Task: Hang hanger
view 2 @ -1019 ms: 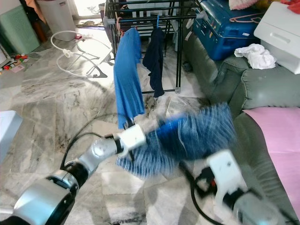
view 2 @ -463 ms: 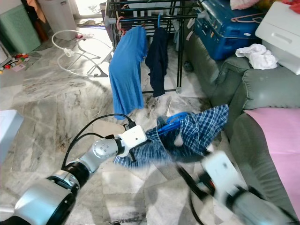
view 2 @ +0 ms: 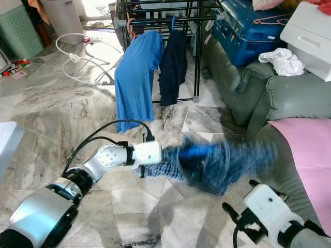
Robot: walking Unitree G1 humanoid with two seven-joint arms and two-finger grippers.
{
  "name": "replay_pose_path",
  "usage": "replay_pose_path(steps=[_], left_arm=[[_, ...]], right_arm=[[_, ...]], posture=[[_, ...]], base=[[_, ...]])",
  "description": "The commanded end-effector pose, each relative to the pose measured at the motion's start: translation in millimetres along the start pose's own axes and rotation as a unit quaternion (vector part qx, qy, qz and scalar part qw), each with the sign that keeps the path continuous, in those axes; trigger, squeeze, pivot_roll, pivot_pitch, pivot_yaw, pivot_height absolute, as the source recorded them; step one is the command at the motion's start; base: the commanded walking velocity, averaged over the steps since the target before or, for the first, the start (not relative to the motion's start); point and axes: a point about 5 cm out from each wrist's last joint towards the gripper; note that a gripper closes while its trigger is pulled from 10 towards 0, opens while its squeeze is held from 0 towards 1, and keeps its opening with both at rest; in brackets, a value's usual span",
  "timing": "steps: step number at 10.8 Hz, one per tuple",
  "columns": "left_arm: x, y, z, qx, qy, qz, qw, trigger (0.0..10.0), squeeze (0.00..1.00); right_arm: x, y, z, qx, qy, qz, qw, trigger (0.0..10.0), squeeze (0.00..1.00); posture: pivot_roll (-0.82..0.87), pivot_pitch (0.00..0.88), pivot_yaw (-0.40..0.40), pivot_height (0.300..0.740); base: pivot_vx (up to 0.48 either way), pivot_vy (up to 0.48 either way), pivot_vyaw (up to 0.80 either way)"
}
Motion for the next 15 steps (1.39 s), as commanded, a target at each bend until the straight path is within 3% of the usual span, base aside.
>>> replay_pose_path(steps=[1,3,5,6,7,8,11,15], left_arm=[[5.5,5.7,2.3,-0.029,-0.006,-0.051,0.998,0.0,0.00],[4.1,3.5,4.0,-0.051,0.000,-0.073,0.996,0.0,0.00],[10.4,6.8,2.4,-0.047,-0.023,-0.069,0.996,0.0,0.00],[14.0,7.0,1.3,-0.050,-0.036,-0.075,0.995,0.0,0.00],[17.2,8.1,0.5,-0.050,-0.047,-0.077,0.995,0.0,0.00],[17.8,8.6,0.6,-0.050,-0.049,-0.078,0.994,0.0,0.00],[20.2,10.3,1.4,-0.050,-0.060,-0.079,0.994,0.0,0.00],[24.6,9.1,0.2,-0.062,-0.077,-0.087,0.991,0.0,0.00]], right_arm=[[11.0,-1.2,3.2,0.006,-0.016,0.033,0.999,10.0,1.00],[20.7,-8.4,1.8,0.000,-0.024,0.072,0.997,10.0,1.00],[17.8,-11.0,-3.8,0.010,-0.018,0.074,0.997,10.0,1.00],[15.3,-10.6,-8.4,0.025,-0.021,0.057,0.998,0.0,1.00],[13.7,-8.7,-12.9,0.047,-0.028,0.028,0.998,0.0,0.90],[10.8,-8.3,-14.8,0.063,-0.022,0.023,0.997,0.0,0.00],[0.0,-13.5,-19.0,0.098,0.004,0.018,0.995,0.0,0.00],[-8.8,-16.3,-29.8,0.129,0.039,0.068,0.989,0.0,0.00]], posture=[[-0.15,0.080,0.028,0.740],[-0.15,0.081,0.032,0.740],[-0.15,0.083,0.029,0.740],[-0.15,0.085,0.025,0.740],[-0.14,0.086,0.023,0.740],[-0.14,0.087,0.021,0.740],[-0.14,0.087,0.019,0.740],[-0.14,0.091,0.020,0.740]], base=[[0.000,0.000,0.00],[0.000,0.000,0.00],[0.000,0.000,0.00],[0.000,0.000,0.00],[0.000,0.000,0.00],[0.000,0.000,0.00],[0.000,0.000,0.00],[0.000,0.000,0.00]])
Point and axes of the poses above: a point about 5 cm out from each wrist's last joint towards the gripper, its own z axis pointing back from the gripper into the wrist, its own x axis along the axis of the wrist's last joint, y = z × x, and after that the axes turned 8 degrees about -z, right-handed
